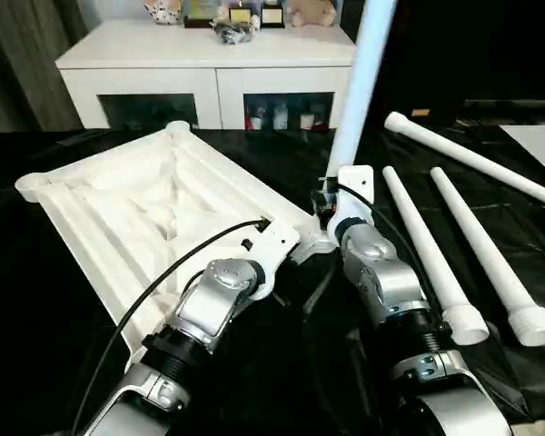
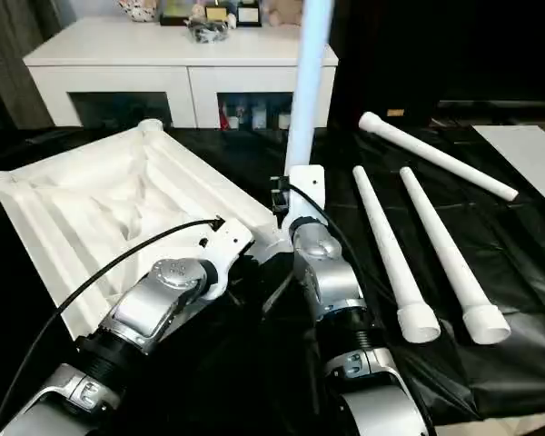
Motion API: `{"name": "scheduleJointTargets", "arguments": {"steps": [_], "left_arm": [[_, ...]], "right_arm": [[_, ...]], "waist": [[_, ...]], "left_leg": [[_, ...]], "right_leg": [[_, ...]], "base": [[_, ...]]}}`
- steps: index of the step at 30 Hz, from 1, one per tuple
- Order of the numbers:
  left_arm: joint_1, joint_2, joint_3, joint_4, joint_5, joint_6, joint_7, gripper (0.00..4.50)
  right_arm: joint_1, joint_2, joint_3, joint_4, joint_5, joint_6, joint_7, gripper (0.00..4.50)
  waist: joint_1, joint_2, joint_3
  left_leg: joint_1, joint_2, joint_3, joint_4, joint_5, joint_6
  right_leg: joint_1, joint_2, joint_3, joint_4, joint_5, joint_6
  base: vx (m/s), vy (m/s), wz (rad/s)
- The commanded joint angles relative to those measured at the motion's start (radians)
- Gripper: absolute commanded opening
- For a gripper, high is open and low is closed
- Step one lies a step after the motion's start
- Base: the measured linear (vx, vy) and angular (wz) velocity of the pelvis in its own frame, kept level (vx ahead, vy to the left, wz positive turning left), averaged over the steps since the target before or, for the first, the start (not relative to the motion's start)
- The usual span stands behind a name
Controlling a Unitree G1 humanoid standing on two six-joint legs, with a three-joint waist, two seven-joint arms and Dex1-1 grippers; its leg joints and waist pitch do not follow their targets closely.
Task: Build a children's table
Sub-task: Insert table leg to table base
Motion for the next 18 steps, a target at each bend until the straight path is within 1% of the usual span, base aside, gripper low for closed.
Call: {"name": "scheduleJointTargets", "arguments": {"steps": [1,2,3,4,5,6,7,8,9,10,11,12,13,14,15,16,17,18], "left_arm": [[-0.006,0.005,0.0,0.031,0.01,0.001,0.015,0.0],[-0.006,0.01,0.003,0.031,0.009,-0.008,0.01,0.0],[-0.006,0.014,0.005,0.033,0.008,-0.016,0.006,0.0],[-0.006,0.022,0.006,0.03,0.006,-0.033,-0.005,0.0],[-0.006,0.027,0.007,0.028,0.006,-0.045,-0.012,0.0],[-0.002,0.041,0.009,0.016,0.004,-0.054,-0.029,0.0],[-0.002,0.041,0.009,0.016,0.004,-0.054,-0.029,0.0],[0.0,0.046,0.008,0.011,0.005,-0.059,-0.036,0.0],[0.007,0.061,0.006,-0.005,0.003,-0.065,-0.053,0.0],[0.021,0.084,-0.001,-0.034,-0.002,-0.083,-0.088,0.0],[0.021,0.084,-0.001,-0.034,-0.002,-0.083,-0.088,0.0],[0.029,0.096,-0.005,-0.05,-0.005,-0.09,-0.107,0.0],[0.047,0.124,-0.018,-0.083,-0.008,-0.102,-0.145,0.0],[0.055,0.134,-0.019,-0.098,-0.01,-0.099,-0.156,0.0],[0.065,0.149,-0.024,-0.115,-0.015,-0.109,-0.18,0.0],[0.073,0.158,-0.024,-0.13,-0.022,-0.112,-0.199,0.0],[0.083,0.171,-0.025,-0.147,-0.027,-0.113,-0.216,0.0],[0.097,0.192,-0.033,-0.172,-0.032,-0.134,-0.249,0.0]], "right_arm": [[0.047,0.012,-0.006,0.067,0.047,0.025,0.046,2.38],[0.043,0.005,-0.002,0.051,0.052,0.007,0.076,2.52],[0.038,0.002,-0.001,0.045,0.054,-0.007,0.096,2.54],[0.034,-0.007,0.002,0.028,0.056,-0.013,0.117,2.6],[0.032,-0.013,0.004,0.017,0.058,-0.016,0.129,2.72],[0.03,-0.026,0.009,-0.014,0.062,-0.01,0.163,2.94],[0.03,-0.026,0.009,-0.014,0.062,-0.01,0.163,2.94],[0.03,-0.029,0.01,-0.023,0.061,-0.011,0.175,2.99],[0.035,-0.042,0.019,-0.054,0.065,-0.006,0.213,3.16],[0.046,-0.063,0.031,-0.102,0.07,0.008,0.251,3.16],[0.046,-0.063,0.031,-0.102,0.07,0.008,0.251,3.16],[0.053,-0.074,0.035,-0.128,0.074,0.018,0.267,3.42],[0.073,-0.098,0.037,-0.187,0.09,0.044,0.3,3.42],[0.085,-0.112,0.04,-0.217,0.099,0.055,0.323,3.47],[0.1,-0.129,0.045,-0.254,0.111,0.071,0.352,3.66],[0.113,-0.144,0.049,-0.283,0.117,0.082,0.371,3.78],[0.128,-0.164,0.053,-0.319,0.13,0.097,0.4,3.78],[0.149,-0.193,0.057,-0.368,0.151,0.122,0.443,3.86]], "waist": [[-0.01,0.01,-0.021],[-0.009,0.013,-0.02],[-0.008,0.007,-0.018],[-0.009,0.005,-0.02],[-0.01,0.003,-0.021],[-0.009,-0.001,-0.021],[-0.01,-0.003,-0.018],[-0.007,-0.001,-0.021],[-0.003,0.008,-0.021],[0.001,0.004,-0.028],[0.007,0.003,-0.032],[0.014,0.001,-0.033],[0.022,-0.003,-0.033],[0.028,-0.003,-0.033],[0.036,-0.004,-0.033],[0.039,-0.006,-0.033],[0.048,-0.004,-0.032],[0.053,-0.005,-0.036]], "left_leg": [[0.032,0.091,-0.063,-0.13,-0.83,-0.082],[0.029,0.091,-0.062,-0.133,-0.829,-0.081],[0.033,0.09,-0.057,-0.13,-0.825,-0.077],[0.039,0.083,-0.056,-0.115,-0.791,-0.069],[0.038,0.082,-0.056,-0.108,-0.76,-0.062],[0.033,0.078,-0.056,-0.093,-0.682,-0.039],[0.02,0.079,-0.059,-0.09,-0.626,-0.021],[0.011,0.083,-0.061,-0.092,-0.595,-0.017],[0.005,0.087,-0.062,-0.092,-0.555,-0.016],[-0.004,0.09,-0.062,-0.093,-0.504,-0.01],[-0.008,0.094,-0.059,-0.094,-0.464,-0.004],[-0.012,0.098,-0.05,-0.095,-0.386,0.009],[-0.021,0.099,-0.043,-0.094,-0.323,0.028],[-0.02,0.1,-0.04,-0.093,-0.299,0.035],[-0.01,0.1,-0.032,-0.086,-0.28,0.046],[-0.009,0.099,-0.03,-0.084,-0.27,0.051],[-0.005,0.101,-0.025,-0.082,-0.272,0.05],[-0.003,0.1,-0.023,-0.08,-0.27,0.049]], "right_leg": [[-0.006,-0.062,0.018,-0.068,-0.544,-0.034],[-0.003,-0.063,0.017,-0.066,-0.534,-0.036],[-0.01,-0.067,0.016,-0.074,-0.552,-0.038],[-0.015,-0.079,0.015,-0.087,-0.595,-0.038],[-0.015,-0.086,0.017,-0.093,-0.615,-0.038],[-0.013,-0.101,0.019,-0.104,-0.658,-0.034],[-0.005,-0.107,0.016,-0.105,-0.684,-0.027],[0.003,-0.11,0.021,-0.098,-0.673,-0.031],[0.002,-0.113,0.027,-0.096,-0.641,-0.045],[0.009,-0.112,0.033,-0.088,-0.577,-0.066],[0.01,-0.112,0.04,-0.081,-0.524,-0.083],[0.009,-0.108,0.048,-0.069,-0.416,-0.127],[0.015,-0.108,0.052,-0.059,-0.343,-0.158],[0.016,-0.11,0.053,-0.056,-0.331,-0.164],[0.005,-0.108,0.058,-0.056,-0.335,-0.178],[0.005,-0.105,0.06,-0.055,-0.339,-0.18],[0.0,-0.102,0.064,-0.053,-0.369,-0.182],[0.001,-0.098,0.064,-0.049,-0.376,-0.18]], "base": [[0.0,0.0,0.0],[0.0,0.0,0.0],[0.0,0.0,0.0],[0.0,0.0,0.0],[0.0,0.0,0.0],[0.0,0.0,0.0],[0.0,0.0,0.0],[0.0,0.0,0.0],[0.0,0.0,0.0],[0.0,0.0,0.0],[0.0,0.0,0.0],[0.0,0.0,0.0],[0.0,0.0,0.0],[0.0,0.0,0.0],[0.0,0.0,0.0],[0.0,0.0,0.0],[0.0,0.0,0.0],[0.0,0.0,0.0]]}}
